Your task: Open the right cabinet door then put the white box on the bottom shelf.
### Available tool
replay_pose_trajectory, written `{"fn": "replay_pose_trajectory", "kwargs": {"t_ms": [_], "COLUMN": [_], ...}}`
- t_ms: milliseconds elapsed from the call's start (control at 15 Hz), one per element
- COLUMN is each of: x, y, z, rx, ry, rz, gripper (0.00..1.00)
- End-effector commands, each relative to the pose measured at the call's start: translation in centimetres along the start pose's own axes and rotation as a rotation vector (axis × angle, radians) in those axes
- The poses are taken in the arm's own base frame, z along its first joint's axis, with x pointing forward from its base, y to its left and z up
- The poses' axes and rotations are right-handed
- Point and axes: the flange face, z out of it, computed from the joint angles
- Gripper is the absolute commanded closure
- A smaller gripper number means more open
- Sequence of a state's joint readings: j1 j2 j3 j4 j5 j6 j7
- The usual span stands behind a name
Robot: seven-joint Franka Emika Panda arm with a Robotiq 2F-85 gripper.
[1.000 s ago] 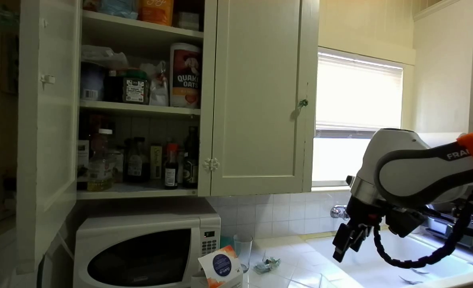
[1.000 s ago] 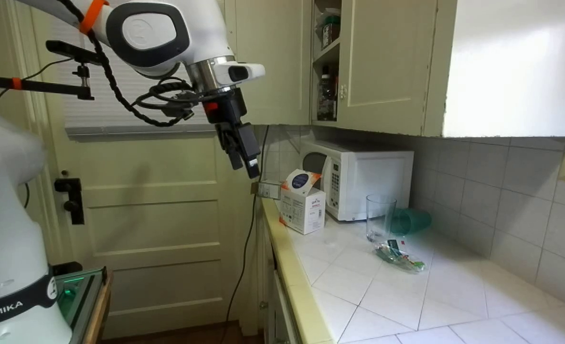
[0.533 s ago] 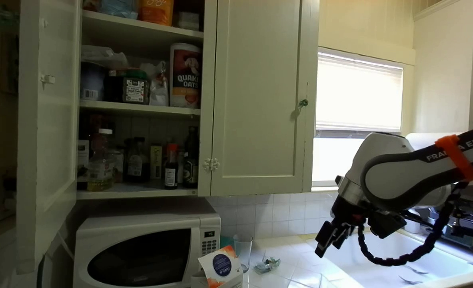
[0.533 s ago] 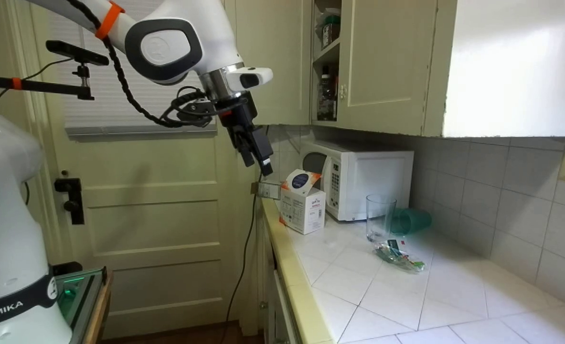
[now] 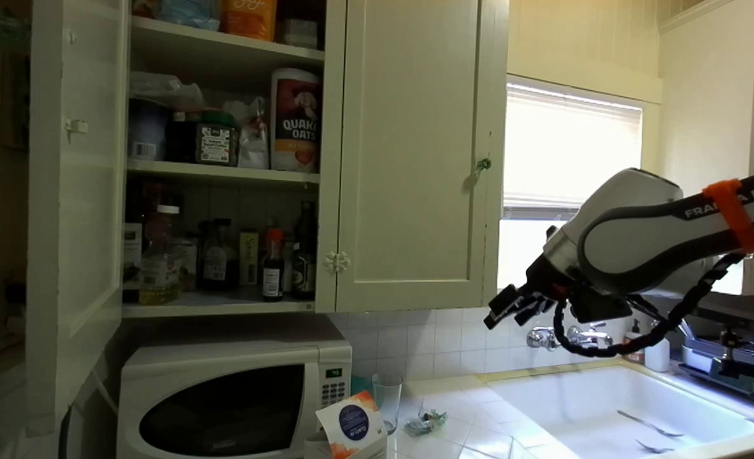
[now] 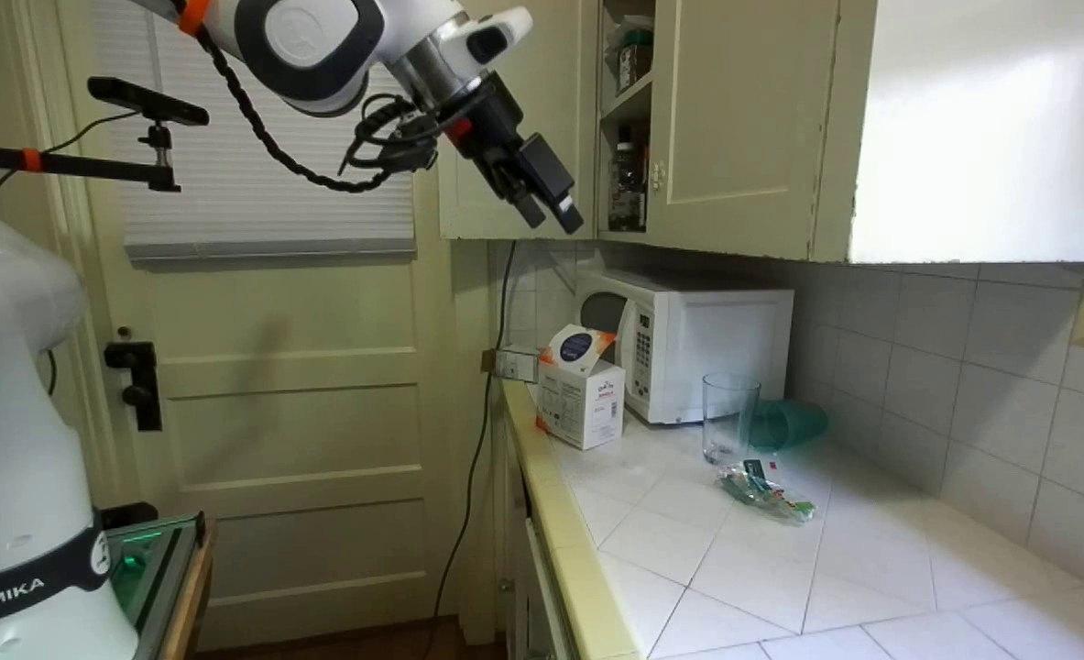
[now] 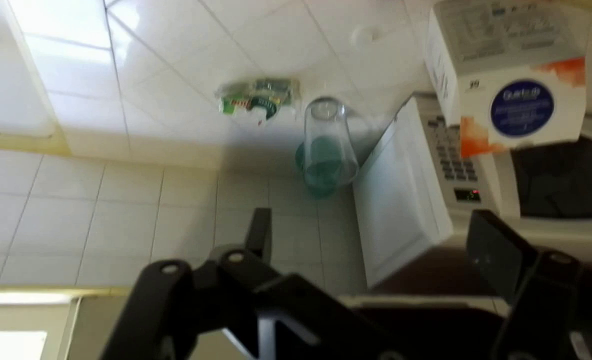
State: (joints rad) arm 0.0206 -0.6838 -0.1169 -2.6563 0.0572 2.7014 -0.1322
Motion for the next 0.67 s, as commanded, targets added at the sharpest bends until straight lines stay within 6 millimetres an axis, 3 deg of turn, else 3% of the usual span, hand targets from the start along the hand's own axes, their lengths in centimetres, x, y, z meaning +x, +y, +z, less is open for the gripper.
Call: {"fn": "replay_pose_trajectory", "kwargs": {"t_ms": [0, 267, 333, 467, 600], "x": [2.9, 6.8, 5.7, 6.7, 6.8], "y": [0.8, 2.2, 1.8, 2.2, 2.3], "z": [-5.3, -10.1, -8.9, -10.3, -10.4], "rx": [-0.05, -0.094, -0.069, -0.085, -0.088], "ry": [0.196, 0.328, 0.306, 0.34, 0.341], "rz": [0.045, 0.131, 0.084, 0.109, 0.114], "gripper": [0.0, 0.0, 0.0, 0.0, 0.0]}}
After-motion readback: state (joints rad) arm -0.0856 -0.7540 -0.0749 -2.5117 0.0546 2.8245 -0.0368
